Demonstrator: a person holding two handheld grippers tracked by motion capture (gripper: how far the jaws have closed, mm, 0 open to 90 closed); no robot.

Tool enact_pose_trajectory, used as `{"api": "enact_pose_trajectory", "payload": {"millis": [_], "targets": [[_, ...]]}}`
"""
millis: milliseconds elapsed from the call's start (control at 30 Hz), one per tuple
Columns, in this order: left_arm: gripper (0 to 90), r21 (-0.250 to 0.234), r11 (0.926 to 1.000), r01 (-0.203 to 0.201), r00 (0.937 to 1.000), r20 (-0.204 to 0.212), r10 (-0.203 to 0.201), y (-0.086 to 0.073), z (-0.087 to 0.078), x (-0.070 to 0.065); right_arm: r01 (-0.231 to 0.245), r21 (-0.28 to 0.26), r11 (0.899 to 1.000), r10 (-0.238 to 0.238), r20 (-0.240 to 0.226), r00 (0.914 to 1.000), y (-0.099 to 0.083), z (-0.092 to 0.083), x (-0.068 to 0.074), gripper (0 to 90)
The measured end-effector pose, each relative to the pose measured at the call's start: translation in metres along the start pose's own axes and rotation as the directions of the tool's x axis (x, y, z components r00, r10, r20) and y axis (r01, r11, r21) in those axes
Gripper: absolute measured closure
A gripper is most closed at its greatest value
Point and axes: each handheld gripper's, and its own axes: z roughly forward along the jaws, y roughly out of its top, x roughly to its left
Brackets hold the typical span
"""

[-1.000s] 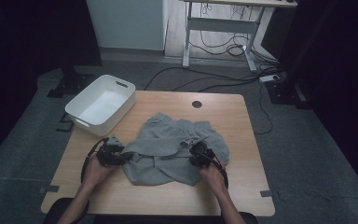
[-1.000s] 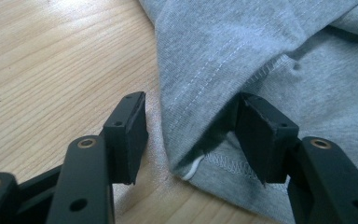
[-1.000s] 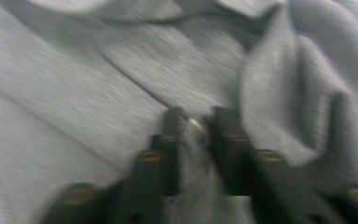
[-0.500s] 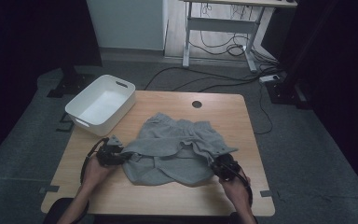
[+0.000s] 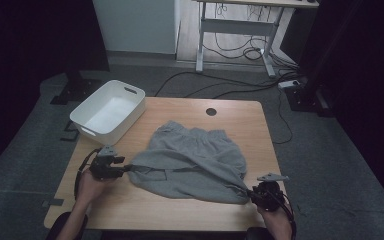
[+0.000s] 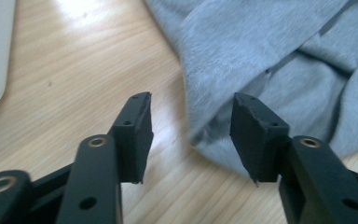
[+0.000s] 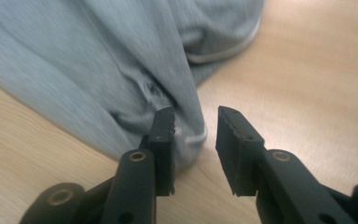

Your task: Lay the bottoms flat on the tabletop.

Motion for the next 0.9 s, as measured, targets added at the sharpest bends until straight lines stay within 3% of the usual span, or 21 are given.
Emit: {"api": "enact_pose_trajectory", "payload": {"millis": [233,333,400,467,533,600,767,900], "targets": [[44.3,0.037,0.9993,0.002,0.9997,0.026,-0.003,0.002,0.017,-0.002,0.058,-0.041,0.997,-0.060,-0.044,0.9972,0.025,0.000,0.013,64.0],[46.5,0.056,0.9984,0.010,0.9995,0.029,-0.012,0.002,0.023,-0.002,0.113,0.008,0.994,-0.112,-0.044,0.9927,0.027,0.014,0.020,57.3],[54.0,0.066,0.9978,0.006,0.9994,0.034,-0.008,0.002,0.025,-0.003,0.166,0.056,0.985,-0.164,-0.027,0.9860,0.024,0.024,0.023,57.1],[67.5,0.083,0.9965,-0.008,0.9995,0.030,0.005,0.003,0.028,-0.006,0.189,0.106,0.976,-0.190,-0.002,0.9818,0.018,0.032,0.024,72.4],[80.1,0.080,0.9963,-0.031,0.9993,0.022,0.029,0.006,0.025,-0.010,0.176,0.114,0.978,-0.176,-0.011,0.9843,0.013,0.033,0.023,85.0],[85.6,0.045,0.9983,-0.037,0.9992,0.016,0.037,0.010,0.015,-0.011,0.154,0.096,0.983,-0.154,-0.012,0.9880,0.011,0.027,0.020,87.7],[86.4,-0.023,0.9981,-0.058,0.9983,0.000,0.058,0.013,-0.023,-0.018,0.106,0.021,0.994,-0.106,0.005,0.9943,0.007,-0.005,0.009,87.8],[86.3,-0.025,0.9950,-0.097,0.9952,0.014,0.097,-0.001,-0.045,-0.031,0.070,-0.027,0.997,-0.070,0.008,0.9975,-0.002,-0.028,0.000,87.9]]}}
